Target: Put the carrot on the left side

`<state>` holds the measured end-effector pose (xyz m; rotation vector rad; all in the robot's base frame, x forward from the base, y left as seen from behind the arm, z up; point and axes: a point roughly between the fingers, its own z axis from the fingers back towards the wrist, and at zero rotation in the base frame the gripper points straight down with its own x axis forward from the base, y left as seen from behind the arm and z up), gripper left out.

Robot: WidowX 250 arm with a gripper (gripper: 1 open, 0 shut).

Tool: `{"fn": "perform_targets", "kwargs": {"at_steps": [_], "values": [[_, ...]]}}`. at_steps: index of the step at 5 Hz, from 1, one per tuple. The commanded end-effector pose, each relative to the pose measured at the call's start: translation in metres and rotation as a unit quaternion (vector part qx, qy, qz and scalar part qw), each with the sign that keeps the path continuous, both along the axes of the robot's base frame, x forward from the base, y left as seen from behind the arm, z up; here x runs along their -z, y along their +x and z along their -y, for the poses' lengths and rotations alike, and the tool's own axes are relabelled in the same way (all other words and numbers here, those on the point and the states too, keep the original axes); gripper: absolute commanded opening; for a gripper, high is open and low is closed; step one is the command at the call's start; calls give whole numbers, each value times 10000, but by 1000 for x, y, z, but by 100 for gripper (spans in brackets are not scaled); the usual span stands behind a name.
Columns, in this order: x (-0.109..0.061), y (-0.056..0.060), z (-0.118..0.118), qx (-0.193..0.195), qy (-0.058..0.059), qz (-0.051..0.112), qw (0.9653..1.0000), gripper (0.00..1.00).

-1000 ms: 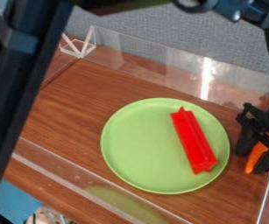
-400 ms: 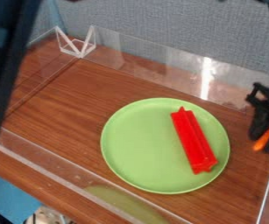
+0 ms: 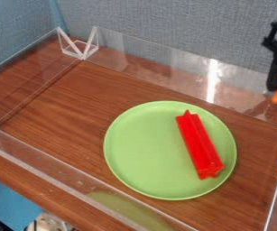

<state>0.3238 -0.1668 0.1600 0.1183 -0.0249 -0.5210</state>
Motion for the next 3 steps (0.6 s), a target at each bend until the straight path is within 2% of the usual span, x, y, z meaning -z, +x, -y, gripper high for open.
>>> {"fn": "perform_targets", "kwargs": {"at_steps": [1, 2, 3], "values": [[-44, 3, -13, -307, -136, 505, 9982, 0], [-40, 8, -8, -69, -56, 479, 9988, 0], [-28, 10, 3, 175, -41, 404, 9990, 0]]}}
